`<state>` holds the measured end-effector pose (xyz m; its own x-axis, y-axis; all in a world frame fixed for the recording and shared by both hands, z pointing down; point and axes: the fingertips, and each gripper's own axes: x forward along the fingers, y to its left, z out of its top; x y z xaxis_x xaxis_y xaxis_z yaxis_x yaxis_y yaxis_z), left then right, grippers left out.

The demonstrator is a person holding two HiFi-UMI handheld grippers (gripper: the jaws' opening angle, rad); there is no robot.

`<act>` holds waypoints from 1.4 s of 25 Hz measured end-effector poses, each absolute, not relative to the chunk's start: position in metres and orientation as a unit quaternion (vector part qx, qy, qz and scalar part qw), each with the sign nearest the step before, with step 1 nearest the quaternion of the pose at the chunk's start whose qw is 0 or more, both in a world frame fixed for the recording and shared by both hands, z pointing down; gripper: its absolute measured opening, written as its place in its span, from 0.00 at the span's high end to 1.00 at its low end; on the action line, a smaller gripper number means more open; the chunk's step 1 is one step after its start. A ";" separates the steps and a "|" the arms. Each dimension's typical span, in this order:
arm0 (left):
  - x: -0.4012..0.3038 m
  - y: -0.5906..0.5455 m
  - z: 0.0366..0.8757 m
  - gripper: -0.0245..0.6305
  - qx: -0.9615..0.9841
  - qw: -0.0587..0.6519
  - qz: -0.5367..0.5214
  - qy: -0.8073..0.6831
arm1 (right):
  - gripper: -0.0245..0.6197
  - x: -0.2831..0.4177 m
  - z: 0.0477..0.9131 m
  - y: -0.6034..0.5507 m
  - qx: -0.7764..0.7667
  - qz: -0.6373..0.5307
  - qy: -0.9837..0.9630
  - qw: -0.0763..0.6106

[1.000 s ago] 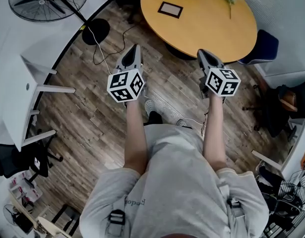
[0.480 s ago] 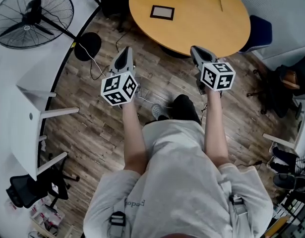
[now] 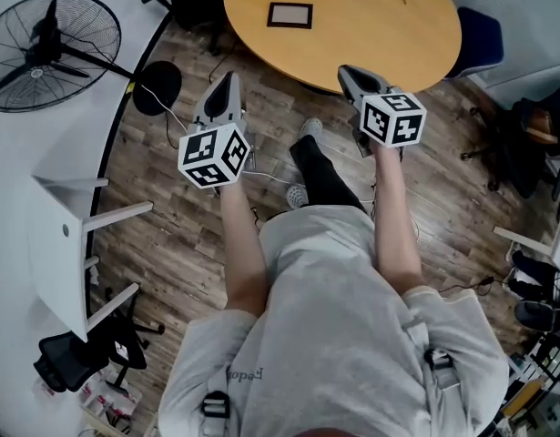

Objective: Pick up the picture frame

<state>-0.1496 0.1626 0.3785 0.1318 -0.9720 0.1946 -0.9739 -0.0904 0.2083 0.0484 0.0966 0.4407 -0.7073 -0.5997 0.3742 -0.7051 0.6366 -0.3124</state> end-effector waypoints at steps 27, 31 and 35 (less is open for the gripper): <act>-0.196 -0.118 0.396 0.93 0.768 0.165 0.064 -0.616 | 0.93 -0.009 0.458 -0.163 0.413 0.251 -0.869 0.107; -0.194 -0.146 0.398 0.93 0.769 0.166 0.060 -0.614 | 0.93 -0.006 0.455 -0.192 0.418 0.246 -0.869 0.103; -0.196 -0.161 0.409 0.92 0.765 0.175 0.061 -0.617 | 0.93 -0.007 0.463 -0.210 0.420 0.250 -0.867 0.099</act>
